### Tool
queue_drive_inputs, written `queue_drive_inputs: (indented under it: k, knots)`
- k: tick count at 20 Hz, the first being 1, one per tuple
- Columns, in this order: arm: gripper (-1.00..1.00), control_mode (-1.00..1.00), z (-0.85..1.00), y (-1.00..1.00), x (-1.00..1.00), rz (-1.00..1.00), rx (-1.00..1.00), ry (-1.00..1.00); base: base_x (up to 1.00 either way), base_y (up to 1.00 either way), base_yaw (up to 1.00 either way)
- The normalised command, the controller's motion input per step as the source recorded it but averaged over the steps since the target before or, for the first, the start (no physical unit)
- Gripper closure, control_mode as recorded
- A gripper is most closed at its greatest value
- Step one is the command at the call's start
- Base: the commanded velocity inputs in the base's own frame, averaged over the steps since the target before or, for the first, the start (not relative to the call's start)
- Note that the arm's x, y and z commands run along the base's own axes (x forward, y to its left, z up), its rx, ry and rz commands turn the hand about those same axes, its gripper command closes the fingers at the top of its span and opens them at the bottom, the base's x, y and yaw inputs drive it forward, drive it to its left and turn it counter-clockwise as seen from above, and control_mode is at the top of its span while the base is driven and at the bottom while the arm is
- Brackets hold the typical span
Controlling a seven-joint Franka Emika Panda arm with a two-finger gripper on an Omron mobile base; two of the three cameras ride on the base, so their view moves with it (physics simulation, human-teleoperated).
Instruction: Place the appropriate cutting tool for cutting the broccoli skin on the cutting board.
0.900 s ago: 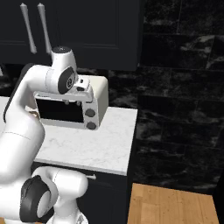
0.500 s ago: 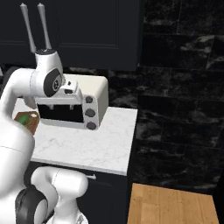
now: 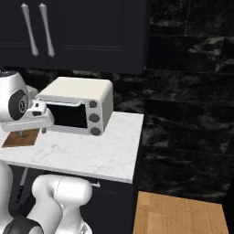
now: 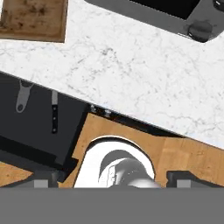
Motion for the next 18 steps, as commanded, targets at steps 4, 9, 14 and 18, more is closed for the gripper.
queue_drive_inputs:
  k: [4, 9, 14, 18]
  knots:
    - [-1.0, -1.0, -0.43, 0.71, -0.59, 0.04, 0.0, 0.25, 0.0, 0.0, 0.0]
    - [-1.0, -1.0, -0.38, 0.96, -0.49, -0.02, -0.03, 0.25, 0.0, 0.0, 0.0]
    - [-1.0, -1.0, -0.45, 0.91, -0.42, -0.05, -0.01, 0.07, 0.0, 0.0, 0.0]
    - [-1.0, -1.0, -0.44, 0.71, -0.29, 0.0, 0.0, 0.13, 0.0, 0.0, 0.0]
